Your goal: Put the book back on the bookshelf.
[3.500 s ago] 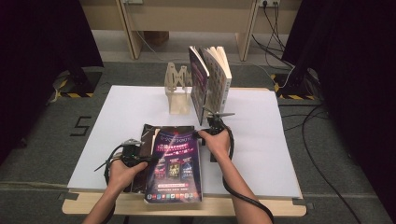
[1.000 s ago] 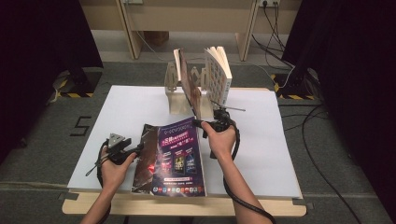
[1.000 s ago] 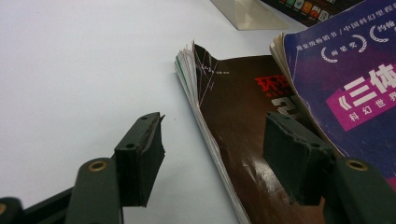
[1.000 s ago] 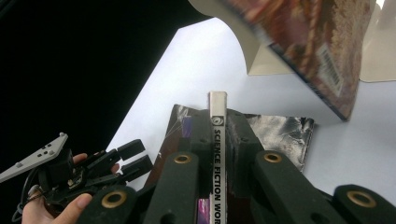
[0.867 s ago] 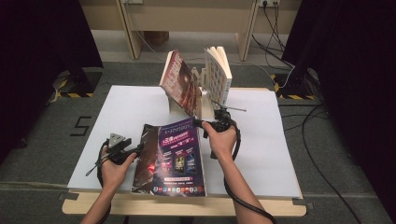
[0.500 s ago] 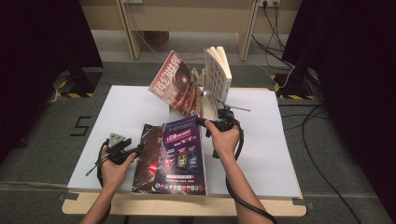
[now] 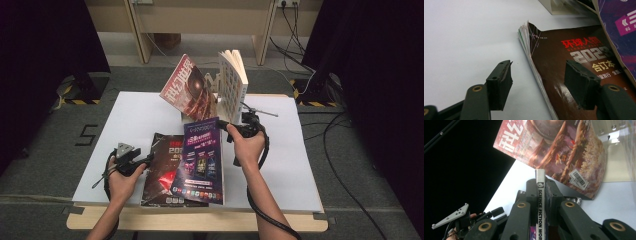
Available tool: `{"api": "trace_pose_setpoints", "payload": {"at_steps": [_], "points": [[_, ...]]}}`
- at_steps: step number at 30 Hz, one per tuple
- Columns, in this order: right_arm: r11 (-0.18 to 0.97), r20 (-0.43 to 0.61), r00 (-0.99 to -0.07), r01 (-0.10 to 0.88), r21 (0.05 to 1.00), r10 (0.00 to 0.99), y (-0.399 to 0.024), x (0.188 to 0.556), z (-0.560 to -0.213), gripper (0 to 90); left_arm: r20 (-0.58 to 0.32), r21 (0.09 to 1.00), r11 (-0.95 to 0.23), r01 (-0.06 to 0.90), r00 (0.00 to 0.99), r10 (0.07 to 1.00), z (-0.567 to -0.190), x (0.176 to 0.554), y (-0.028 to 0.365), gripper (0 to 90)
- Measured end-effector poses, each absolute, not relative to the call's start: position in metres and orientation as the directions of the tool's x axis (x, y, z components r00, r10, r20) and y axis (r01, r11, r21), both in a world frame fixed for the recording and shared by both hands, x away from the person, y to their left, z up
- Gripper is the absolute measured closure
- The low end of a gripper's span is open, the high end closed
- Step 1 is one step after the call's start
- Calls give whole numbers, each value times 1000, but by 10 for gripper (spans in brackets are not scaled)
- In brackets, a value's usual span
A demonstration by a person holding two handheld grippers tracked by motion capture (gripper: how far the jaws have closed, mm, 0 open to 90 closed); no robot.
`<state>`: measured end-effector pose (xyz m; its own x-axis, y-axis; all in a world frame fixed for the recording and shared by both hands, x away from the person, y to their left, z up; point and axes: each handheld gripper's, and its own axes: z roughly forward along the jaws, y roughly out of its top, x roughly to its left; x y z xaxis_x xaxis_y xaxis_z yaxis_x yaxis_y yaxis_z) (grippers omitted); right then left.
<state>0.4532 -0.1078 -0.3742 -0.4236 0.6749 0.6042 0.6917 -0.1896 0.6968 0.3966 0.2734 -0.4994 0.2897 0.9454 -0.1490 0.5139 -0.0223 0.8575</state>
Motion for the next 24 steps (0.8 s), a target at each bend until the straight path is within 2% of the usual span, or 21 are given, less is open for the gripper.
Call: {"api": "trace_pose_setpoints", "payload": {"at_steps": [24], "points": [[-209, 610, -442, 670, 712, 658, -116, 443, -359, 836, -146, 856, -25, 517, 288, 946, -499, 397, 273, 384]]}}
